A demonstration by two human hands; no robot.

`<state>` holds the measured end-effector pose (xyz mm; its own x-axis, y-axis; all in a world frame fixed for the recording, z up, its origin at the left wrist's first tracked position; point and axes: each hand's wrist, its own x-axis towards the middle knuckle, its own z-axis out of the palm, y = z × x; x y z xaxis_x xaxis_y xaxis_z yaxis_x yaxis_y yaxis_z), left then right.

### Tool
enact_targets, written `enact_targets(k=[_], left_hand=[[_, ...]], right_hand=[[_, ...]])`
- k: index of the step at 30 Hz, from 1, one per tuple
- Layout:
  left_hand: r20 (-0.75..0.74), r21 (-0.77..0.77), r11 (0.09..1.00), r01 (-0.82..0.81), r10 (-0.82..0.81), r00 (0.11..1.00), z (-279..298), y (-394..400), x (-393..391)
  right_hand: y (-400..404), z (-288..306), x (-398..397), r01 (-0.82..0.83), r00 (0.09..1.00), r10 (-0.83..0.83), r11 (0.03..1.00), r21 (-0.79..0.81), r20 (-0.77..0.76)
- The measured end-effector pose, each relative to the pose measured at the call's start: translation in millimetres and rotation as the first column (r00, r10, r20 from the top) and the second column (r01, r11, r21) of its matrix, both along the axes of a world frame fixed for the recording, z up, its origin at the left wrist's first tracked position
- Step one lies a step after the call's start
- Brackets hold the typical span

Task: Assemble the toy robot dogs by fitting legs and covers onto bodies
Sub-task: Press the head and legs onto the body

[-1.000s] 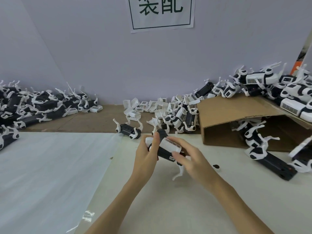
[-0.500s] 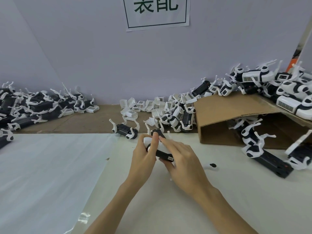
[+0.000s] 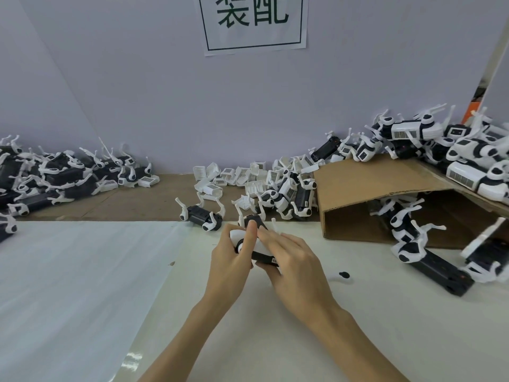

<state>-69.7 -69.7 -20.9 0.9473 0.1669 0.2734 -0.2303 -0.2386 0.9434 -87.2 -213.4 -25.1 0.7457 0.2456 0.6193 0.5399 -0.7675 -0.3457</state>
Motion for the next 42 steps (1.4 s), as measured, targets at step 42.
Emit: enact_targets(k=[42], left_hand=[[0.062,0.343,0.924,0.170,-0.203,0.977,9,31,0]], right_hand=[[-24,3,3,-0.166,0.923,0.250,0.944,0.284,-0.293]])
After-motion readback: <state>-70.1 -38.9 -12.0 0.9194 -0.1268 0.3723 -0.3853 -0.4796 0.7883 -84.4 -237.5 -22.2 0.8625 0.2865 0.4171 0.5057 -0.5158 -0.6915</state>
